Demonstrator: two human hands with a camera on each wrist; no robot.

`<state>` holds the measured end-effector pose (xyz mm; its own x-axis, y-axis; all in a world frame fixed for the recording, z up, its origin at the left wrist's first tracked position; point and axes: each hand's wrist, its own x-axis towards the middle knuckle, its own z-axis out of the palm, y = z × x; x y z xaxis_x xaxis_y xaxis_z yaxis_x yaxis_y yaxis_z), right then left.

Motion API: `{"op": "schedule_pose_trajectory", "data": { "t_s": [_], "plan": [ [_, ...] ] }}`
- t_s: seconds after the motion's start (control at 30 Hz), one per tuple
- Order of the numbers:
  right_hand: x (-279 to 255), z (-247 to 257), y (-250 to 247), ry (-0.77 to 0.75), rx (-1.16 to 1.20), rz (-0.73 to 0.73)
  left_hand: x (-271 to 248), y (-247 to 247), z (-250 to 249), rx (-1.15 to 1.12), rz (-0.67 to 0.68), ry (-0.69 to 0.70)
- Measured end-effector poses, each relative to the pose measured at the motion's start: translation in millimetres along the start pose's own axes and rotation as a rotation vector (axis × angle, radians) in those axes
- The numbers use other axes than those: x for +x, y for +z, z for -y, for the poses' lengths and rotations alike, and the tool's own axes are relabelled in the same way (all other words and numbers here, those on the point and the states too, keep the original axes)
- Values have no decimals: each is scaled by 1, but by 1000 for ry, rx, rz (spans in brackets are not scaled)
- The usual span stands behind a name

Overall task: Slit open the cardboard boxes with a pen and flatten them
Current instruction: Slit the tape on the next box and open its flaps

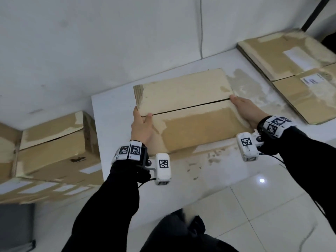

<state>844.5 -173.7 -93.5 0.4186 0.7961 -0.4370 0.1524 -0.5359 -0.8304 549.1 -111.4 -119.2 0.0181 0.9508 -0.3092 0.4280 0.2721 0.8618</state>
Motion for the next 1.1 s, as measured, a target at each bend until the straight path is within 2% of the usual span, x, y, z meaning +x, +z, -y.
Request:
{"op": "schedule_pose_trajectory", "data": {
  "t_s": [0.1, 0.17, 0.23, 0.3, 0.37, 0.43, 0.5, 0.57, 0.67, 0.8, 0.9, 1.0, 1.07, 1.1],
  "plan": [
    [6, -5, 0, 7, 41, -22, 13, 2, -14, 155, 33, -20],
    [4, -15, 5, 3, 70, -87, 23, 1, -31, 284, 33, -5],
    [-3, -28, 15, 0, 167, -214, 24, 1, -59, 339, -12, 73],
    [-19, -38, 24, 76, 414, -238, 8, 12, -87, 275, -31, 210],
    [-37, -48, 30, 147, 558, -123, -17, 36, -106, 217, 36, 318],
    [-51, -60, 26, 187, 543, -37, -46, 71, -111, 255, 178, 376],
    [-51, -69, 8, 194, 563, -70, -64, 111, -107, 383, 308, 384],
    [-33, -72, -21, 159, 595, -111, -71, 149, -102, 641, 348, 345],
    [6, -69, -62, 152, 541, -85, -80, 197, -97, 904, 260, 284],
    [41, -79, -80, 100, 479, 62, -80, 235, -79, 1066, -21, 318],
    [57, -105, -81, 177, 513, 91, -76, 240, -68, 1112, -74, 362],
    [65, -123, -74, 384, 690, 147, -81, 233, -71, 1117, -70, 392],
    [63, -128, -72, 424, 733, 228, -86, 224, -71, 1045, -125, 422],
    [61, -127, -71, 397, 739, 303, -90, 220, -71, 971, -187, 460]
  ]
}}
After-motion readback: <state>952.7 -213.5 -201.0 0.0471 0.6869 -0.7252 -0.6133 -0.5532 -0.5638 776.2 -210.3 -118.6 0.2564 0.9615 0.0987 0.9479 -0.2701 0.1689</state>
